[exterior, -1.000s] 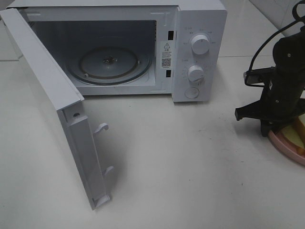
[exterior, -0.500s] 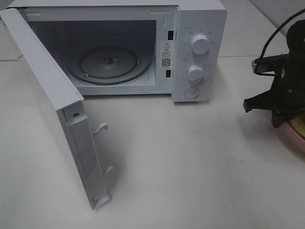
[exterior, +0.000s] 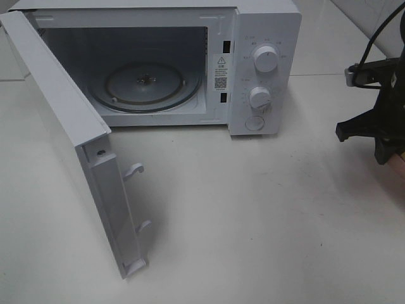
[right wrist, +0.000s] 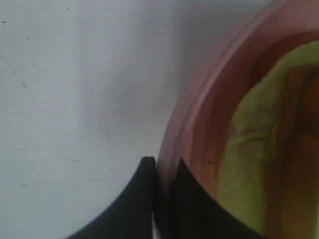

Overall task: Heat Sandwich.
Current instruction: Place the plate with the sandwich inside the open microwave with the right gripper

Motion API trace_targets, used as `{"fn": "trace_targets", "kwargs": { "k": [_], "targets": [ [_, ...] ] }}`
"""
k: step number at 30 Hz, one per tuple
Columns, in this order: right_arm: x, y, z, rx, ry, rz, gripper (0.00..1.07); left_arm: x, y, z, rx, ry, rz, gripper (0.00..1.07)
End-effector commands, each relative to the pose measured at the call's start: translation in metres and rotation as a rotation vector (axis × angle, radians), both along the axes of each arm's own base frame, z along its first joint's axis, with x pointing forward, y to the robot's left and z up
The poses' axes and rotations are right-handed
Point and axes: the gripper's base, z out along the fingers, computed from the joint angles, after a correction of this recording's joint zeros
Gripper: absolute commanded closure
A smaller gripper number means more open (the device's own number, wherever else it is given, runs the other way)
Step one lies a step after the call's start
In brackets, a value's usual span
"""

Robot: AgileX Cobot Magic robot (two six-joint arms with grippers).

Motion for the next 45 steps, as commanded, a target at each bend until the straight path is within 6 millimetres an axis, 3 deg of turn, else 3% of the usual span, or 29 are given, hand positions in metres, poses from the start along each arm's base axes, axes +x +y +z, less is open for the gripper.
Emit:
{"fn": "trace_targets", "kwargs": {
  "k": [1, 7, 18, 21, 25, 30, 34, 40, 43, 45],
  "targets": [
    [-0.007, -0.003, 0.015, -0.02, -0.012, 0.024, 1.07, -0.002, 0.0, 0.0, -0.001, -0.028, -0.006, 0.3],
    [-0.014, 0.004, 0.027, -0.062, -0.015, 0.069, 1.07, -0.002, 0.0, 0.0, -0.001, -0.028, -0.006, 0.3],
    [-0.042, 0.035, 0.055, -0.108, -0.02, 0.195, 1.07, -0.002, 0.0, 0.0, -0.001, -0.028, -0.006, 0.3],
    [-0.05, 0.038, 0.055, -0.108, -0.018, 0.222, 1.07, -0.002, 0.0, 0.0, -0.001, -0.028, -0.006, 0.3],
    [-0.079, 0.047, 0.052, -0.094, -0.028, 0.313, 1.07, -0.002, 0.0, 0.0, -0.001, -0.028, -0.006, 0.3],
    [-0.093, 0.051, 0.05, -0.082, -0.033, 0.38, 1.07, -0.002, 0.0, 0.0, -0.001, -0.028, -0.006, 0.3],
    [-0.115, 0.059, 0.042, -0.093, -0.004, 0.55, 1.07, -0.002, 0.0, 0.0, -0.001, -0.028, -0.006, 0.3],
    [-0.126, 0.071, 0.037, -0.104, 0.03, 0.694, 1.07, -0.002, 0.0, 0.0, -0.001, -0.028, -0.006, 0.3],
    [-0.132, 0.078, 0.033, -0.131, 0.067, 0.887, 1.07, -0.002, 0.0, 0.0, -0.001, -0.028, -0.006, 0.3],
    [-0.133, 0.08, 0.032, -0.137, 0.074, 0.926, 1.07, -0.002, 0.0, 0.0, -0.001, -0.028, -0.006, 0.3]
  ]
}}
